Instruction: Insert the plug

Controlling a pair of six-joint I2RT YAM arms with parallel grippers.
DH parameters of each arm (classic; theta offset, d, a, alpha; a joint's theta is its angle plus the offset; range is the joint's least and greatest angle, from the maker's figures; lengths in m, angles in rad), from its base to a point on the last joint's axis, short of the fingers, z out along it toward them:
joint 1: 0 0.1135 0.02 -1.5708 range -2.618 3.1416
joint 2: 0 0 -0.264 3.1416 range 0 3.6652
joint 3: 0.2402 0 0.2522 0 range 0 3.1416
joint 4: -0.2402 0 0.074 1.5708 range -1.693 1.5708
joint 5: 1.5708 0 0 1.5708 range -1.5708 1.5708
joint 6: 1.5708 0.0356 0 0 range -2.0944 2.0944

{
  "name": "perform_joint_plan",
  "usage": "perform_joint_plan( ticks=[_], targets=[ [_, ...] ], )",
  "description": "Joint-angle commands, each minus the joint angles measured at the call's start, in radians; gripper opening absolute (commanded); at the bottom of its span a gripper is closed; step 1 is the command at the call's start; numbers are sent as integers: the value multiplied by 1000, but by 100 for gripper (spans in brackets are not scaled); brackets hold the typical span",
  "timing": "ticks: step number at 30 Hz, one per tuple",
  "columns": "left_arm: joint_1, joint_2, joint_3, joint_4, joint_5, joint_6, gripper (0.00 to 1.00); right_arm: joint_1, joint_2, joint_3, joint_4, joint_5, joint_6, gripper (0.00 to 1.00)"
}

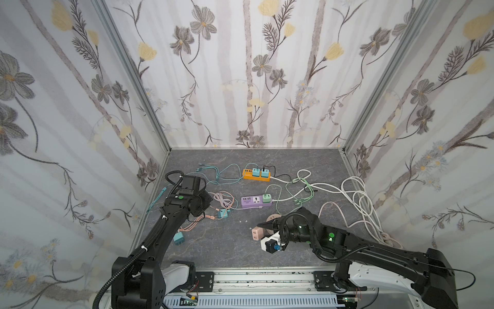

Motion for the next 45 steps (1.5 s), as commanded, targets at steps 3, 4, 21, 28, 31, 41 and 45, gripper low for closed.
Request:
perform_joint_plan(
  ticks=[3,4,21,28,31,41,45],
  targets=[
    [3,7,2,9,-9,3,0,7,312,227,-533,67,248,28],
    [2,7,2,9,-6,4,0,6,367,267,-581,83,266,28],
    [6,19,-8,29,16,-5,0,-32,735,434,-770,297,390,33],
    [6,16,-26,50,32,-13,0,-44,727,417,-744,219,345,44],
    [6,16,-32,63,39,-16,0,-54,715,412,-742,215,325,49],
    [-15,33,-15,80,65,-52,0,-66,493,432,-728,156,346,77],
    [-40,24,-28,123,81,-121,0,-67,448,463,-512,157,452,78]
  ],
)
